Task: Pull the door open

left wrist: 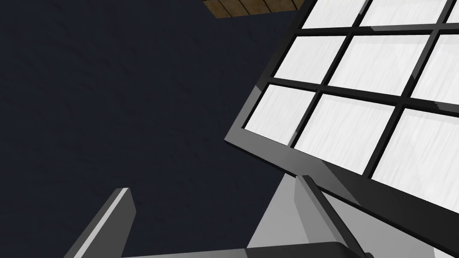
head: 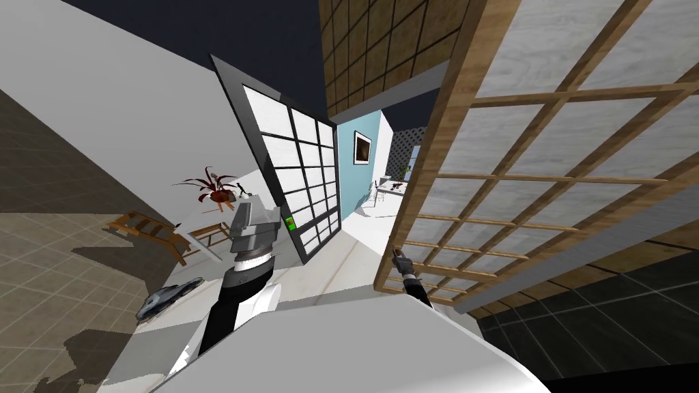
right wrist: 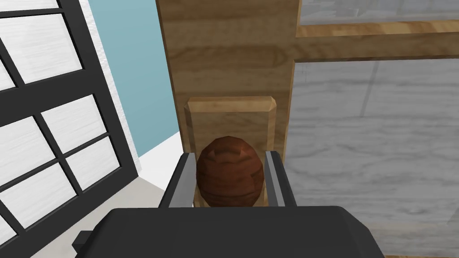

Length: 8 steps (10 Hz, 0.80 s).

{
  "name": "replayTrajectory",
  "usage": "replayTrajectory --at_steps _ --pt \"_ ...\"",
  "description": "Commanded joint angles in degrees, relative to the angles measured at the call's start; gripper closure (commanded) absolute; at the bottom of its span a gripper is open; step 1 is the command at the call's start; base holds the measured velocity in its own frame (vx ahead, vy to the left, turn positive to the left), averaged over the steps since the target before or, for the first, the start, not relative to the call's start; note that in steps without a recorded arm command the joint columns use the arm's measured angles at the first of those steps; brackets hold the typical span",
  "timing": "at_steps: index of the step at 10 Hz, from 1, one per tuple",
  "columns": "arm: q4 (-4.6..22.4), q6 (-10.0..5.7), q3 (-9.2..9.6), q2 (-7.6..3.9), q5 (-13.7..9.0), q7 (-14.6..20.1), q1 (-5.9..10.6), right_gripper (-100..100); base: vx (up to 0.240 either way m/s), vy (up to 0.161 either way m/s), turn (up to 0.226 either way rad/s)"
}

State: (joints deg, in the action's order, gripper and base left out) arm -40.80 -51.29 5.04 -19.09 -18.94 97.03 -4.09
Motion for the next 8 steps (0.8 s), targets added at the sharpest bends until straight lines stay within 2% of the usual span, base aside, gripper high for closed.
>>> replayTrajectory --at_steps 1,5,6,7,8 --pt "-0.3 -0.84 1.14 -0.58 0.7 1.1 -0.66 100 -0.188 -0.041 0.075" --pt "-1.3 -2.81 4.04 -2.76 2.6 4.3 -2.37 100 -0.25 -0.043 0.075" --pt "-1.0 -2.55 3.55 -2.34 2.3 3.6 -1.87 100 -0.117 -0.022 0.019" --pt "-1.6 -4.63 5.61 -3.52 3.8 5.2 -3.77 100 -0.127 0.009 -0.048" --pt "-1.9 -5.35 6.21 -3.99 4.3 5.8 -4.31 100 -0.157 -0.011 -0.064"
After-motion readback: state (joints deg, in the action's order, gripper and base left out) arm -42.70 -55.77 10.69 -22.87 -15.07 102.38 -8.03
